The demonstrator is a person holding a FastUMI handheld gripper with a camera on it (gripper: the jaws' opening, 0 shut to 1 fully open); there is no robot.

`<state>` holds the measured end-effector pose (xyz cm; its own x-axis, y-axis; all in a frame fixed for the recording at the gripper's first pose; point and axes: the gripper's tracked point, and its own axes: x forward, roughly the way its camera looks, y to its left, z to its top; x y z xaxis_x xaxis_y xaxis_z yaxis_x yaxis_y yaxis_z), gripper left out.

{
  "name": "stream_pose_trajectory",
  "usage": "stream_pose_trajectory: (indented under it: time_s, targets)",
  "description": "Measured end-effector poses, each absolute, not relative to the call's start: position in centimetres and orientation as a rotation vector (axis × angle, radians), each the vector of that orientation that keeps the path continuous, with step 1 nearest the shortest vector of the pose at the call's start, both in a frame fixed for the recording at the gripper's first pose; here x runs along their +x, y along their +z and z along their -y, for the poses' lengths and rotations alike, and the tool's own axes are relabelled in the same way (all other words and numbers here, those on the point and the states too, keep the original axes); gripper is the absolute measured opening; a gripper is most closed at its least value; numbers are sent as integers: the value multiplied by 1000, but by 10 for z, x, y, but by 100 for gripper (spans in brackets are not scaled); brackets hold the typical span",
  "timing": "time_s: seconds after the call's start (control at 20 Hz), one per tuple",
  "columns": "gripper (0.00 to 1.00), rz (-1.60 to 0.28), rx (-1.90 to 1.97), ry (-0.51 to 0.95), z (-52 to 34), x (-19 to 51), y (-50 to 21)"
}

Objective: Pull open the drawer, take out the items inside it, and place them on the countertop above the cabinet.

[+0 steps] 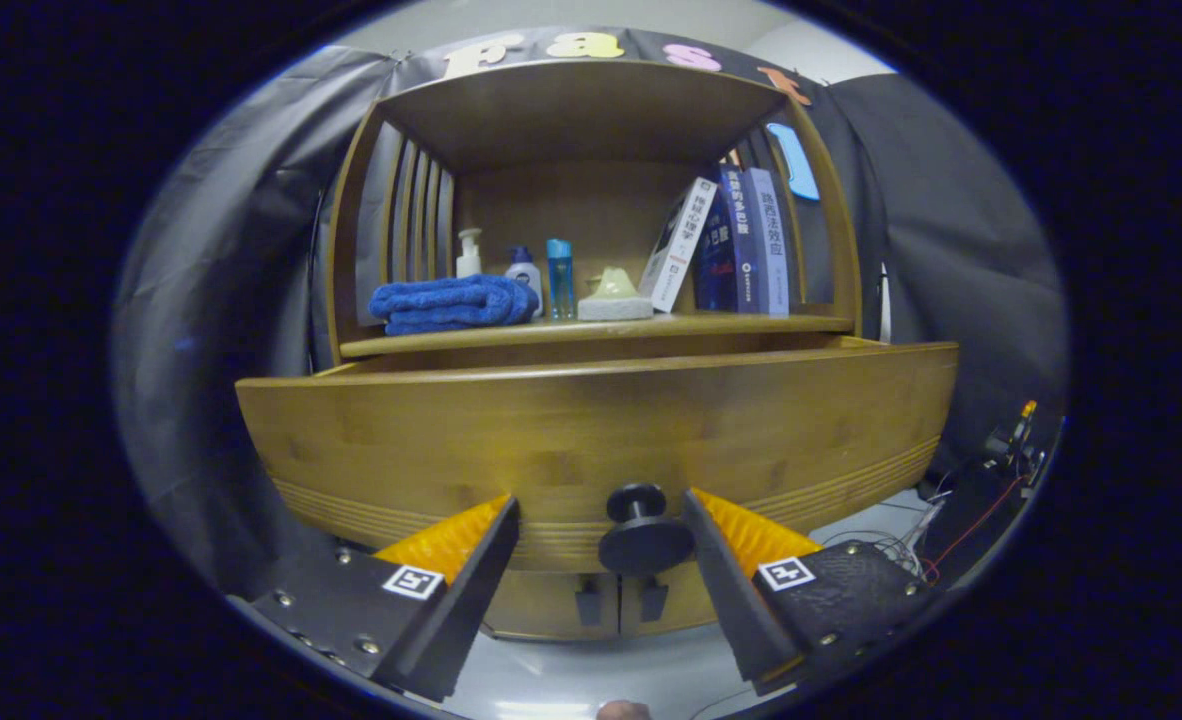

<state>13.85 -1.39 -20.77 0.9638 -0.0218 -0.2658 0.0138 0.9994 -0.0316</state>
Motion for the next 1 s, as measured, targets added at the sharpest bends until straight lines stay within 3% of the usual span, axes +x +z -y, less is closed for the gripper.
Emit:
stream_pose_trajectory:
  time_s: [1.0]
  targets:
    - [99,-271,-17,-30,11,217,-216]
